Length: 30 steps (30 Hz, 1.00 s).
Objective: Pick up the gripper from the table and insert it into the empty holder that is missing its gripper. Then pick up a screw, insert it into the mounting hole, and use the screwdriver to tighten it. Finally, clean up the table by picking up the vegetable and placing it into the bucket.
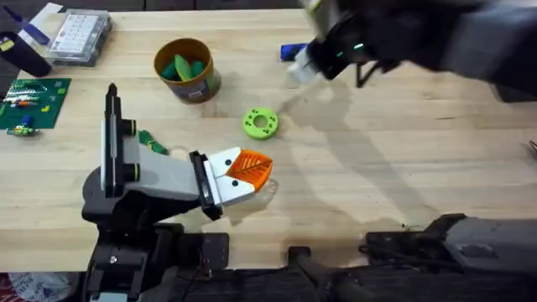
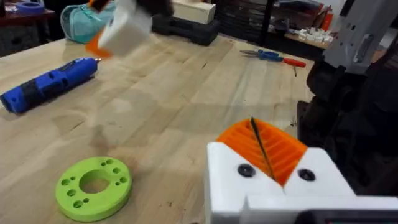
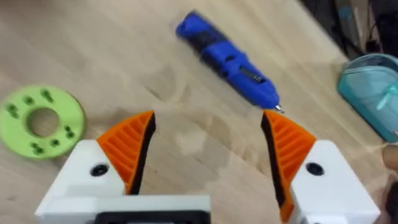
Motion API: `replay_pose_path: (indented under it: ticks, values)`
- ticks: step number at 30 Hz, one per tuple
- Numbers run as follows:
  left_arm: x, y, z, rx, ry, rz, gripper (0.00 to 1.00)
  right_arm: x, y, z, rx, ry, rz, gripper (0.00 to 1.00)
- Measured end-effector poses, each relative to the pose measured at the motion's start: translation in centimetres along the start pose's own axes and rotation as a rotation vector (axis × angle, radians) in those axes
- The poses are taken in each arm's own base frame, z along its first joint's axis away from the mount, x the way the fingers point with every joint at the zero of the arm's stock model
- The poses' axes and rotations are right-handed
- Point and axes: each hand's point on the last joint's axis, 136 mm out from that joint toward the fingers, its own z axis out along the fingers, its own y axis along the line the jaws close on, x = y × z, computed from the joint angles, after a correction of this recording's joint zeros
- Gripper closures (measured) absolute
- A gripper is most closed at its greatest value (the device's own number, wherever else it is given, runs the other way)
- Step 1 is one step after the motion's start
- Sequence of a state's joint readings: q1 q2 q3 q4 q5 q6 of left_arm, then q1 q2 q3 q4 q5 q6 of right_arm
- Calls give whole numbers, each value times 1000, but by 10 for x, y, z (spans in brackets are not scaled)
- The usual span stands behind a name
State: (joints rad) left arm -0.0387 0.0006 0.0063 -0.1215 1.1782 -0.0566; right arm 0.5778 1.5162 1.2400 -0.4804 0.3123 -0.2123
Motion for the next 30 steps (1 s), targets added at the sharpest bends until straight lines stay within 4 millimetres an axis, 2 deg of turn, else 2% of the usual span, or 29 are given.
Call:
replay_pose_path:
  ticks: [4,8,9,14,15,16,21,22,24,29,30]
  values:
    - [0,0,0,0,0,0,987,-12,-12,-50,4,-91,110,7]
    - [0,0,0,0,0,0,996,-5,-17,-79,-4,-106,201,7]
    - [0,0,0,-1,0,5,937,-2,-18,-84,-6,-101,222,7]
    - [0,0,0,-2,0,8,166,23,-20,-108,-17,-47,305,7]
    - [0,1,0,-5,-1,9,64,27,-20,-112,-18,-40,316,7]
    - [-1,2,0,-11,-3,15,28,30,-20,-115,-20,-34,326,7]
    - [-7,20,-1,-120,-23,-32,15,45,-21,-130,-24,-7,357,6]
    - [-18,30,-5,-203,-35,-76,15,50,-23,-139,-25,-10,382,6]
    - [-33,31,-10,-254,-40,-88,14,51,-24,-145,-25,-23,401,7]
    - [-78,19,-32,-398,-32,-84,13,51,-28,-159,-28,-65,449,7]
    - [-87,11,-49,-507,22,-129,14,50,-27,-163,-45,-79,461,6]
